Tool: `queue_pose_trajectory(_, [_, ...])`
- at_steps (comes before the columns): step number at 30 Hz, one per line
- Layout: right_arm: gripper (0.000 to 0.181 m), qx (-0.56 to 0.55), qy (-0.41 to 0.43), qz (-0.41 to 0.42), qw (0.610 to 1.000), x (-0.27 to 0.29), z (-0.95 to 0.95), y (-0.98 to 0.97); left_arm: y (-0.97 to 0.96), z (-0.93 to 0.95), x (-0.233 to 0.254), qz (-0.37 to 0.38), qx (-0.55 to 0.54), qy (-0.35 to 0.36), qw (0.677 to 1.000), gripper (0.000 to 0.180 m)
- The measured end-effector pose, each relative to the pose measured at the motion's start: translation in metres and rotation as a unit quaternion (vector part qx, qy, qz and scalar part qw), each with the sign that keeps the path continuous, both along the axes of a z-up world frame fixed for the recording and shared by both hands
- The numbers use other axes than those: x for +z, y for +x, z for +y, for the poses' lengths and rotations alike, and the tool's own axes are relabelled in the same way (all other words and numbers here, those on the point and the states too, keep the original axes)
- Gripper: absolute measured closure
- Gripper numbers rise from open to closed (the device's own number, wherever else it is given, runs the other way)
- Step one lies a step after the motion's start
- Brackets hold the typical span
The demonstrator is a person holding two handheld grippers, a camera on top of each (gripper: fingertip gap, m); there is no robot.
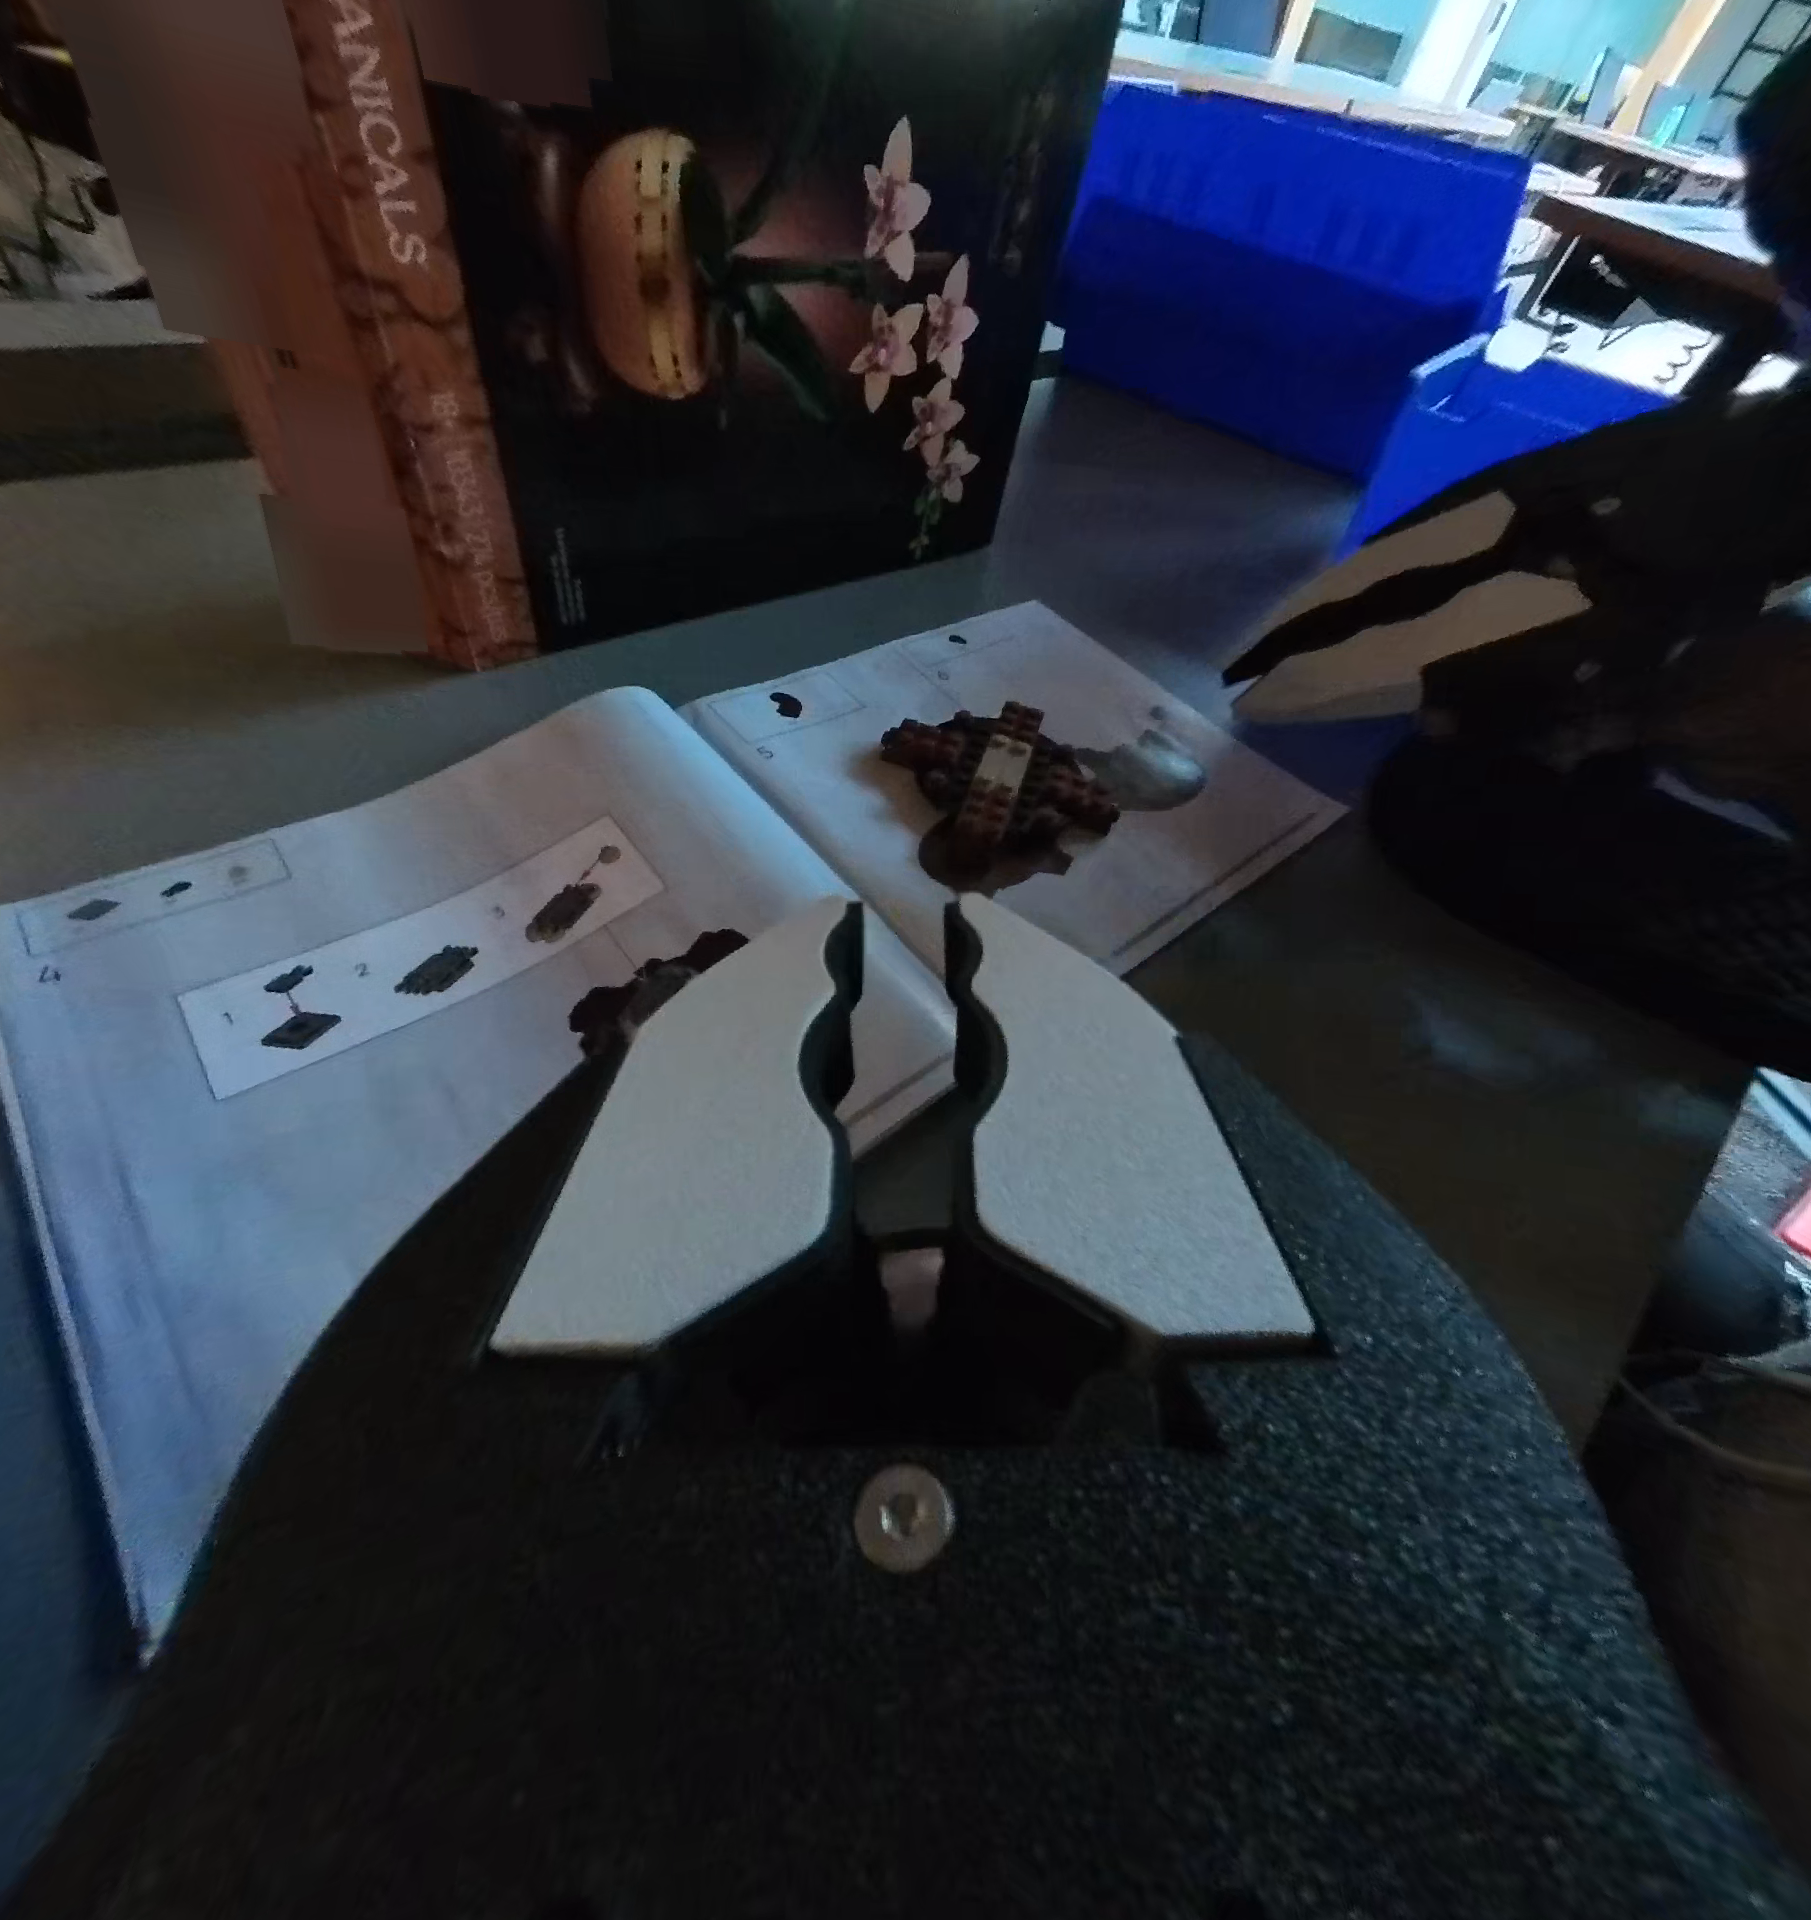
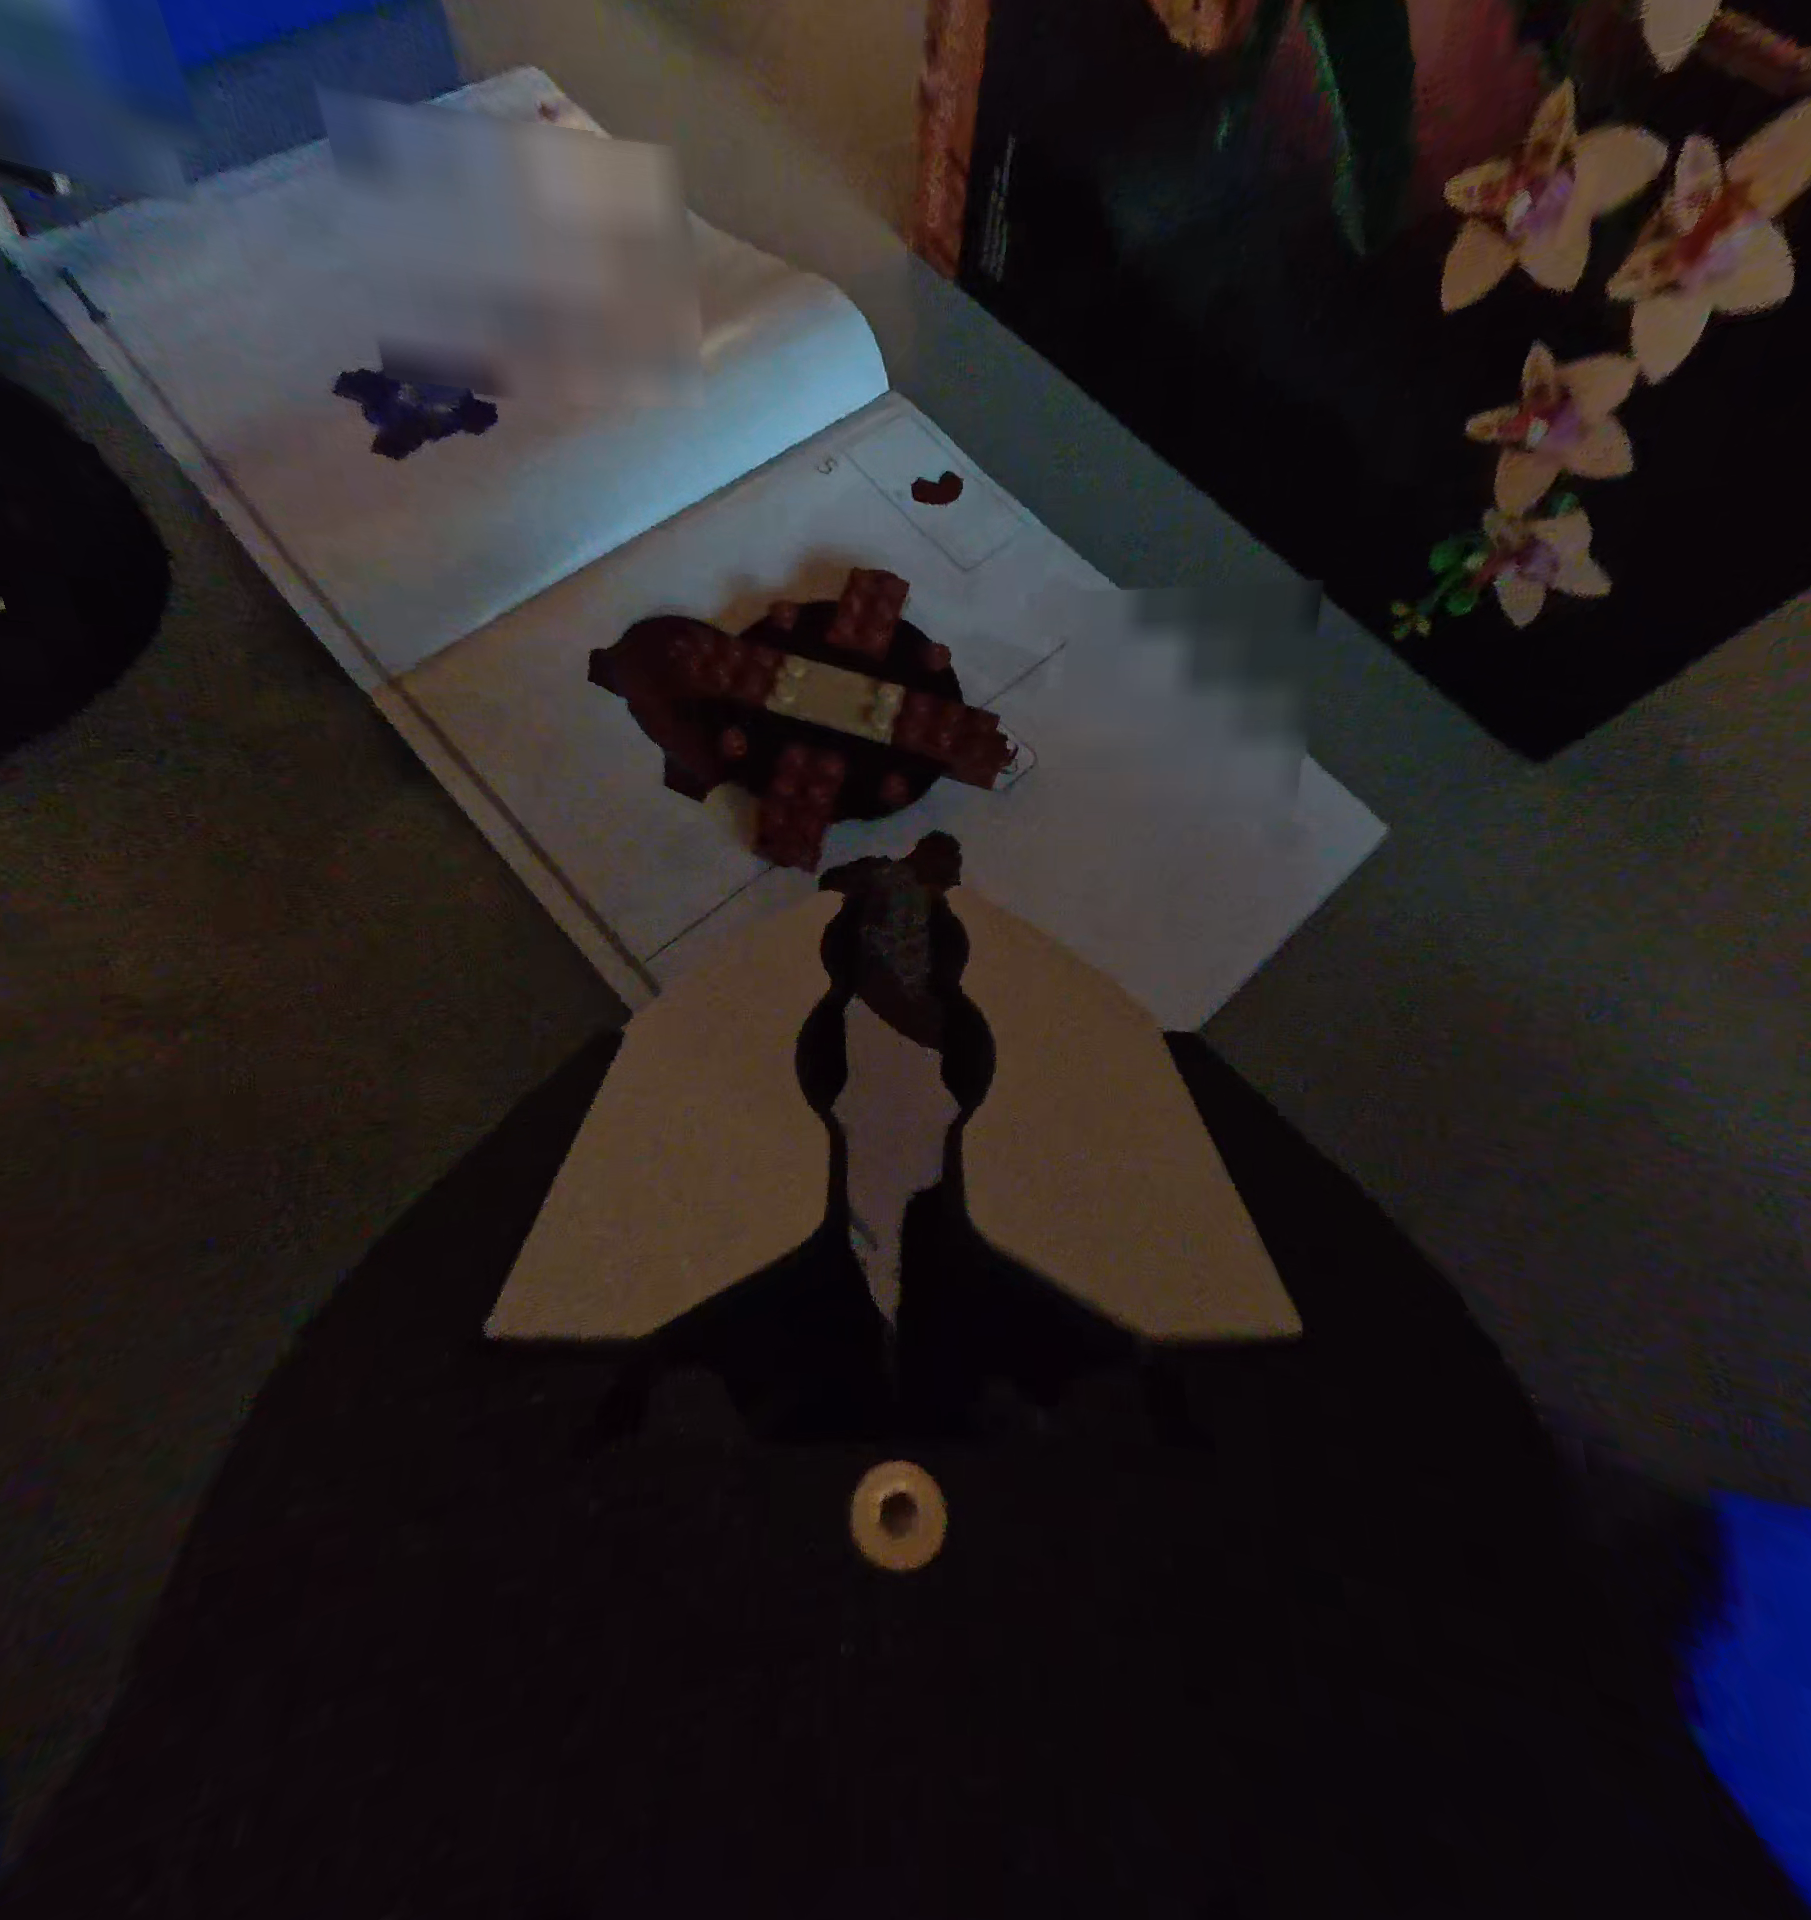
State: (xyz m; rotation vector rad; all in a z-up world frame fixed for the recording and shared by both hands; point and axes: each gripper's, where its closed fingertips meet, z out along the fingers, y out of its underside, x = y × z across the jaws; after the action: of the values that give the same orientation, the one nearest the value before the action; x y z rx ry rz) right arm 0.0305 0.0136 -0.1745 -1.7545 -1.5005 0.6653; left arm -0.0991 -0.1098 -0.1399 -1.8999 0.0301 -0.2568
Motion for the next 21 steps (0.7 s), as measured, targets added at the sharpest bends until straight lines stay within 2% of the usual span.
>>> queue_pose_trajectory(4, [0.153,-0.026,-0.038,0.007,0.999,-0.006,0.004,0.003,-0.005,0.001,-0.001,0.002,0.016,-0.004,1.0,0.154])
queue_pose_trajectory(8, [0.135,-0.006,-0.074,0.007,0.997,-0.007,-0.011,-0.004,-0.018,-0.006,-0.001,0.015,0.057,-0.029,0.998,0.129])
queue_pose_trajectory(12, [0.115,-0.014,-0.047,-0.002,0.999,-0.009,-0.017,-0.019,-0.04,-0.02,-0.004,0.023,0.127,-0.075,0.989,0.083])
queue_pose_trajectory(13, [0.113,-0.026,-0.037,-0.008,0.999,-0.01,-0.016,-0.022,-0.044,-0.022,-0.007,0.027,0.139,-0.087,0.986,0.076])
queue_pose_trajectory(21, [0.079,-0.015,-0.086,0.006,0.996,-0.018,-0.056,-0.057,-0.054,-0.034,-0.014,0.022,0.16,-0.106,0.981,0.045])
